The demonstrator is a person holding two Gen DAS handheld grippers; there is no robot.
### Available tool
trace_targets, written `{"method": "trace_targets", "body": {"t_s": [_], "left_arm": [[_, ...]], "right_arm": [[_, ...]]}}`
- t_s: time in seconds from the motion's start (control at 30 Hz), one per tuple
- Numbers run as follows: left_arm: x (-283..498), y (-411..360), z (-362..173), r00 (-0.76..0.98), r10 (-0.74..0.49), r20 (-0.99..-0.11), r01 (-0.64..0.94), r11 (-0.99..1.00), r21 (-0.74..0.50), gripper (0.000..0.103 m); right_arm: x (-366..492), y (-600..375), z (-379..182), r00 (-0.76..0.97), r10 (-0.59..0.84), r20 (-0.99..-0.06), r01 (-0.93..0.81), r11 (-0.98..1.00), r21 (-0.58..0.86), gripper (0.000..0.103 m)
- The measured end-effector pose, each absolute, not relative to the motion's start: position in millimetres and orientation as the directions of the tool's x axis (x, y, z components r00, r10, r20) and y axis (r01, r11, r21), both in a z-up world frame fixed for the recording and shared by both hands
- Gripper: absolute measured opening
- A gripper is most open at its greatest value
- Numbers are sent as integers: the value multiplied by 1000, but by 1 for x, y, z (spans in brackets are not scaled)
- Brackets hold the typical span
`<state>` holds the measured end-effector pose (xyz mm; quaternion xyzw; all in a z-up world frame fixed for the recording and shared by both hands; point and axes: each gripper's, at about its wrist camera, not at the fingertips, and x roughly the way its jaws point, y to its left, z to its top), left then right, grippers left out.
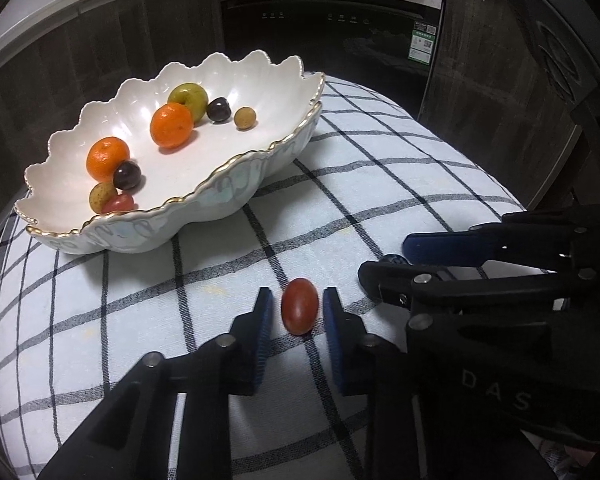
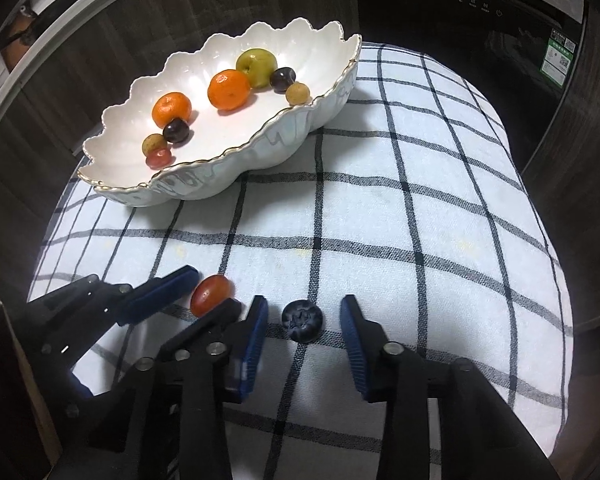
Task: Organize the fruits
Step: 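Close the left tool on the red grape while the right tool closes on the blueberry, then carry the red grape and blueberry up over the bowl with both tools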
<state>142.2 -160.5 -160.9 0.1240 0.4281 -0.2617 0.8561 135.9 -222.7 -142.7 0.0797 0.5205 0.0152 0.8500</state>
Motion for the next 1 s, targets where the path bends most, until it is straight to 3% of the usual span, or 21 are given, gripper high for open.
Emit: {"method": "trace_targets", "body": {"t_s": [0.17, 1.0], "left_arm": [[141, -161, -160, 497, -341, -798, 555, 832, -10, 19], [137, -146, -135, 533, -340, -775, 524, 852, -13, 19]], "right_arm": [[136, -223, -143, 455, 109, -884, 49, 988, 148, 23], [128, -220, -121, 504, 101, -858, 34, 990, 137, 22]]}}
